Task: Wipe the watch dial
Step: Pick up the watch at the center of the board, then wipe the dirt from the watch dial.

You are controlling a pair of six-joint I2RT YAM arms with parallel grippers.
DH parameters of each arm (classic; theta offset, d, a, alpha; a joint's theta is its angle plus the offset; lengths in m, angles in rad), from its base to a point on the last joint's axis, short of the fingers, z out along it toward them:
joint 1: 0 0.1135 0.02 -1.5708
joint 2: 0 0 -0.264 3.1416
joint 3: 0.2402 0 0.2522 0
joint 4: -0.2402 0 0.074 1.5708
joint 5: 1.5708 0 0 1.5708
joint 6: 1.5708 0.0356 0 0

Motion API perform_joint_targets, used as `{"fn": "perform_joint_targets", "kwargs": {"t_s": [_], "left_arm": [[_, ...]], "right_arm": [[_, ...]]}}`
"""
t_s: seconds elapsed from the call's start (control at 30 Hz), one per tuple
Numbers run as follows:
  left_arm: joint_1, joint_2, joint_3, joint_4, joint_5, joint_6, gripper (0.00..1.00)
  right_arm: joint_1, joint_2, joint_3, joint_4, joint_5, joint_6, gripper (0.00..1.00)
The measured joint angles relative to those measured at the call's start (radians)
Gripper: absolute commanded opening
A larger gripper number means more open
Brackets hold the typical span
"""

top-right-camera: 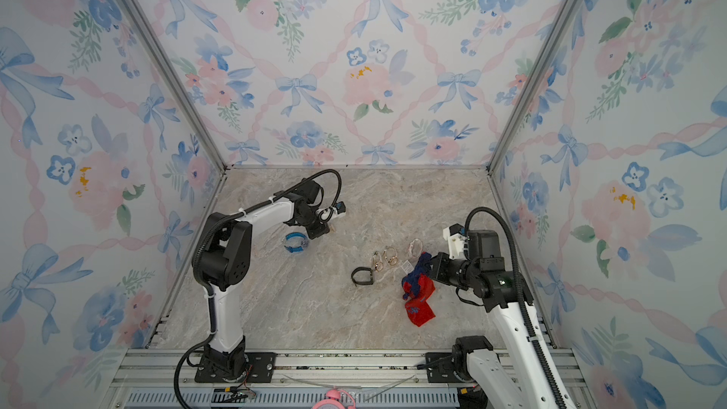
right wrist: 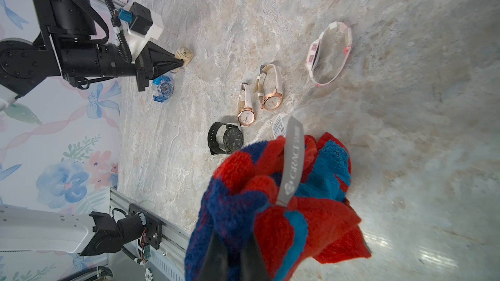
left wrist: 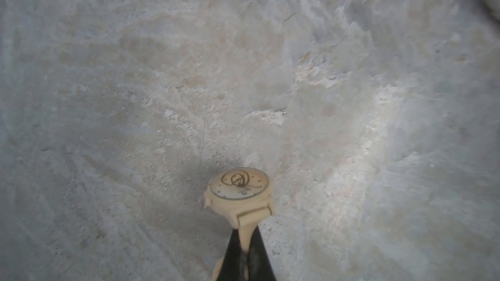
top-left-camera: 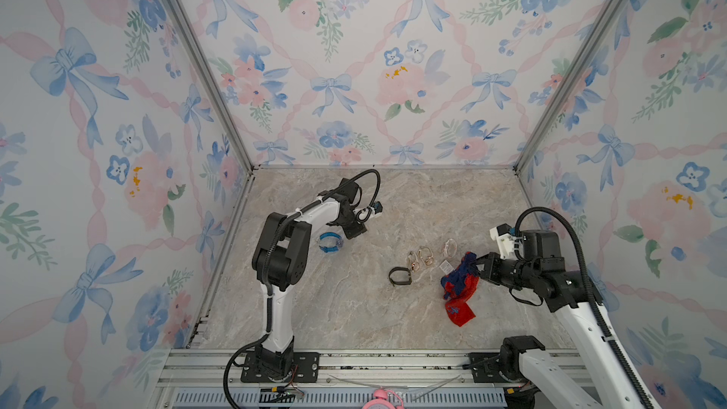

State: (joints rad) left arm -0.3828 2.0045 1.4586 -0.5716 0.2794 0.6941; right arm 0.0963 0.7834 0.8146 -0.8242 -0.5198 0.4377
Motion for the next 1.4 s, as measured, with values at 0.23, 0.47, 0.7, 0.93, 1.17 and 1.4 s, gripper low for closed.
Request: {"fn": "perform_joint_targets", "kwargs": {"t_s": [0.23,0.47,0.7,0.93,1.17,1.4], "left_arm": [[-0.106,-0.335,-0.229,0.169,0.08,-0.006,0.0],[-0.233,-0.673,-0.577,0.505,0.128,-0.018,0.0],[-0.322,-0.879,-0.795,0.695,0.092,-0.018,0.0],[-0.371,-1.005,-0.863,0.732,0.023,-0.048,0.0],[-0.424,-1.112,-0.925,0.789,-0.037,-0.129,0.0],[-0.46,-1.13,-0.985,0.809,-0.058,-0.145,0.0]], "right_arm": [[0.119,0.005,-0.003,0.048,0.027,0.034,0.0],[0.262,0.048,0.01,0.089,0.085,0.064,0.0],[0.365,0.101,0.042,0.133,0.108,0.097,0.0],[0.418,0.107,0.045,0.149,0.14,0.124,0.0],[0.46,0.092,0.045,0.149,0.181,0.162,0.0],[0.597,0.089,0.049,0.157,0.261,0.213,0.0]]}}
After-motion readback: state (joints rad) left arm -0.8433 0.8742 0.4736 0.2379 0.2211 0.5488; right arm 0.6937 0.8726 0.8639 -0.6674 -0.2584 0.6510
